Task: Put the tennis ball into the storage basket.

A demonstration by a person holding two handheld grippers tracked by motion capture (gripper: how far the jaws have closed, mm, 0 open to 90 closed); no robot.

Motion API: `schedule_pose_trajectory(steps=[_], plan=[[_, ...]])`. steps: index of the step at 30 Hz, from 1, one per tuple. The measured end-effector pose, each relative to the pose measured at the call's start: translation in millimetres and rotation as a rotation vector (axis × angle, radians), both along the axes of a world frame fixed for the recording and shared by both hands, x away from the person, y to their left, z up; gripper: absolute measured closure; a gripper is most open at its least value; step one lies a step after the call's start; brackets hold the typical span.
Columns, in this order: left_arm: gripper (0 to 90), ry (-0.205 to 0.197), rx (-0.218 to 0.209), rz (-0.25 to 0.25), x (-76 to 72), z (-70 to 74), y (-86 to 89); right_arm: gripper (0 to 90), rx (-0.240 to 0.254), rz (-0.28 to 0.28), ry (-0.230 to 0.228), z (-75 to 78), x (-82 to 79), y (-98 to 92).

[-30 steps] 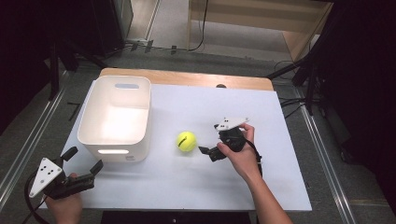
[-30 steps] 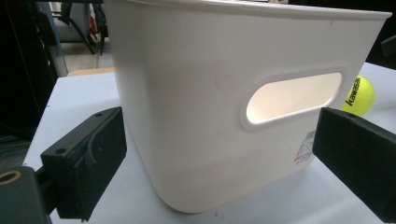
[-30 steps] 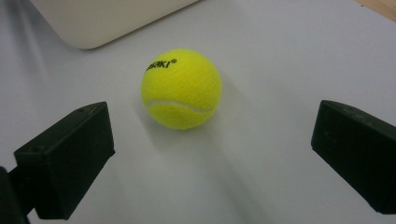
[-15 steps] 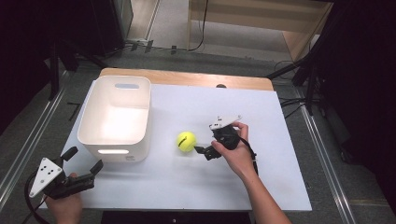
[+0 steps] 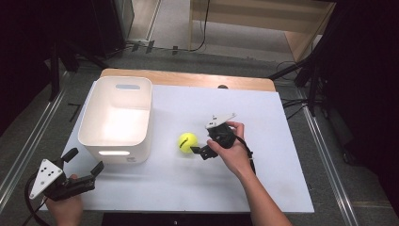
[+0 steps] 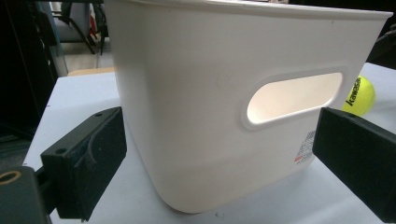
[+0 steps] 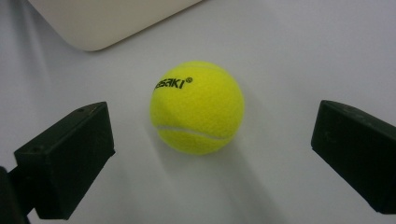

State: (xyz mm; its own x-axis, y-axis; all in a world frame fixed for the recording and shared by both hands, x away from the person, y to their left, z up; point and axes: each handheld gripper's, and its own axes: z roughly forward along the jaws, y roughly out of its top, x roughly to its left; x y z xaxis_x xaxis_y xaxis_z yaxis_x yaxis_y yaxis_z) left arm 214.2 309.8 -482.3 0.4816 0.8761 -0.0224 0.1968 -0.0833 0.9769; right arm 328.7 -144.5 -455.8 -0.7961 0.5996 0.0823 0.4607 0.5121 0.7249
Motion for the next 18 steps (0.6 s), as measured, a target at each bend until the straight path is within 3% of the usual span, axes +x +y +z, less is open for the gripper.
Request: schedule_pose_trajectory(steps=[18], plan=[[2.9,0.001,-0.001,0.002,0.2,0.1,0.1,0.0,-0.045,0.027,0.041,-5.5,7.2,19.7]])
